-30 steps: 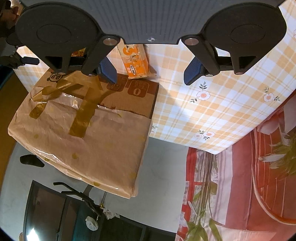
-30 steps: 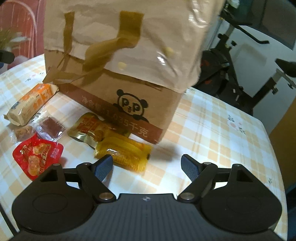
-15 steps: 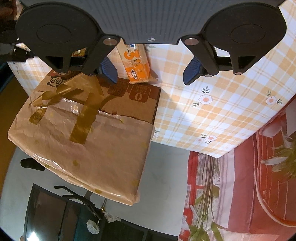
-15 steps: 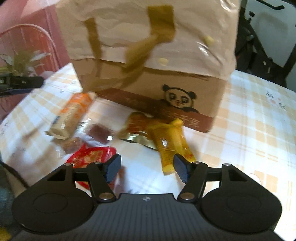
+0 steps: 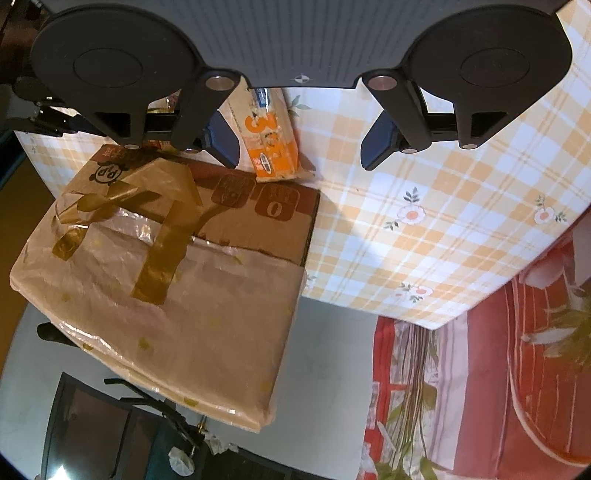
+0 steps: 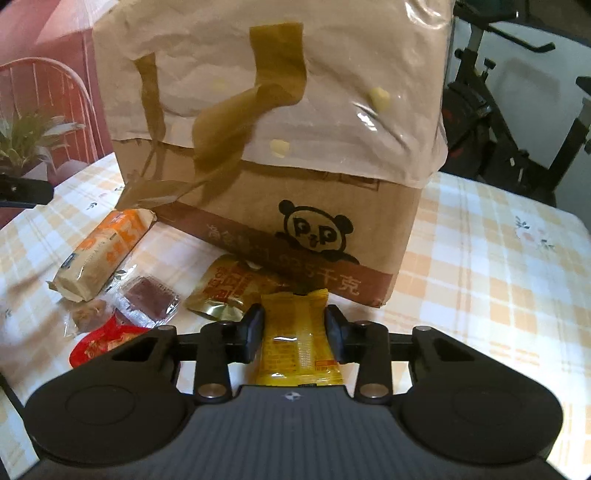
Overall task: Organize snacks
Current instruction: 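Grasp the yellow packet with the right gripper while the left gripper grasps the orange wafer bar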
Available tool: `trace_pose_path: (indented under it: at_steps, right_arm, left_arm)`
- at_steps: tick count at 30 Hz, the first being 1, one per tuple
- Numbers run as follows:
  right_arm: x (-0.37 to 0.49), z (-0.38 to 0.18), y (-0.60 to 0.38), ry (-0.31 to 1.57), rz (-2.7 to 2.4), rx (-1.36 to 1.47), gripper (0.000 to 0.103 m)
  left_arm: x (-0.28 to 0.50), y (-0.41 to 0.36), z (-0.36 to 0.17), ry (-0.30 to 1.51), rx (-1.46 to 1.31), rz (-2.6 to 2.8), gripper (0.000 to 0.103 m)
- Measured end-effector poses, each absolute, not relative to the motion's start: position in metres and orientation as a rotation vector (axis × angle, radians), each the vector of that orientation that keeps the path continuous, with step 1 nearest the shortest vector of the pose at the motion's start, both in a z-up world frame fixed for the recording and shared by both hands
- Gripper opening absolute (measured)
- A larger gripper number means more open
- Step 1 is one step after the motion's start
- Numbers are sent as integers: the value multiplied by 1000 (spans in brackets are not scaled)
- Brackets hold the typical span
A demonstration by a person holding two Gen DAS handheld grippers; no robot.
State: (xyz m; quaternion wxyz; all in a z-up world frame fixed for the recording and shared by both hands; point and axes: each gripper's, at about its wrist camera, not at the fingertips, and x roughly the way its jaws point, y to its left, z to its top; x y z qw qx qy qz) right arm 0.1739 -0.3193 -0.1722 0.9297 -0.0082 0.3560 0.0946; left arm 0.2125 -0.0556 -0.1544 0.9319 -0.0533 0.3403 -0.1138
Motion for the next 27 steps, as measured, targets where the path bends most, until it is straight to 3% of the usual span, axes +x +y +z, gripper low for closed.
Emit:
trace_pose_path:
  at_steps: [15,17,21,24,27]
  right_arm:
    - [163,-175,-333,686,177,56,37]
    - [163,-175,-334,687,177,64,37]
    - [161,-174,-335,679,181,65,37]
    - [160,-173,-335,675,181,69,37]
    - [159,-173,-335,673,181,74,37]
  left_arm:
    - [226,-90,-178,771,-23,-299,74]
    - [237,-94,-182,800,-43,-274,66]
    - [252,-103,-193,840,-50,-247,59]
    - [252,-105,-200,843,-35,-225,43]
    - [244,-100,-200,833,-44,-238,40]
